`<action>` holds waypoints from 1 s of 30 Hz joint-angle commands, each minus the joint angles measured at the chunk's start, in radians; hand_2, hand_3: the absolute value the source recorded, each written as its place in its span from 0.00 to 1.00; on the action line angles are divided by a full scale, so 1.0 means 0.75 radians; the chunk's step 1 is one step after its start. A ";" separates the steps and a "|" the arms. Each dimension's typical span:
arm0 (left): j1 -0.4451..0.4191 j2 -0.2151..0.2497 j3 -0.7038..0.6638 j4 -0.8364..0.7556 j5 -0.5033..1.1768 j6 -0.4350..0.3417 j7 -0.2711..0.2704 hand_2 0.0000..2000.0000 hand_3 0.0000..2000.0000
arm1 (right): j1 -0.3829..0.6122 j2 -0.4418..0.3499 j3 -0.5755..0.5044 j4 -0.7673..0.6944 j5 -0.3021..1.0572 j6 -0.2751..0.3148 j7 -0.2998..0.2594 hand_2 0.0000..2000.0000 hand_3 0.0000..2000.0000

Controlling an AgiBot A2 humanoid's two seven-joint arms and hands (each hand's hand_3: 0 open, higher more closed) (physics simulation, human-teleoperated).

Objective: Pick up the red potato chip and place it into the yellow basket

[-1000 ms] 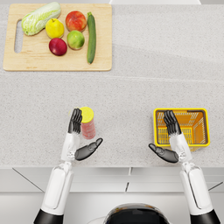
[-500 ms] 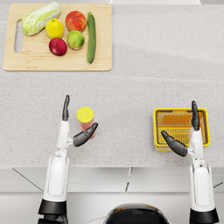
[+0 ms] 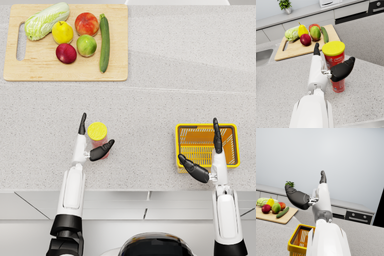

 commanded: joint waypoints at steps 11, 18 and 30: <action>0.157 0.077 -0.080 0.285 0.000 -0.068 -0.001 1.00 0.98 | -0.005 -0.026 0.040 0.004 0.000 0.000 0.000 0.00 0.00; 0.045 0.066 -0.048 -0.434 0.002 -0.135 0.002 1.00 1.00 | 0.029 -0.063 0.188 -0.051 0.000 0.000 0.000 0.00 0.00; 0.058 0.134 0.239 -1.016 0.000 -0.143 -0.007 1.00 1.00 | 0.242 -0.252 0.444 -0.275 0.000 0.000 0.000 0.00 0.00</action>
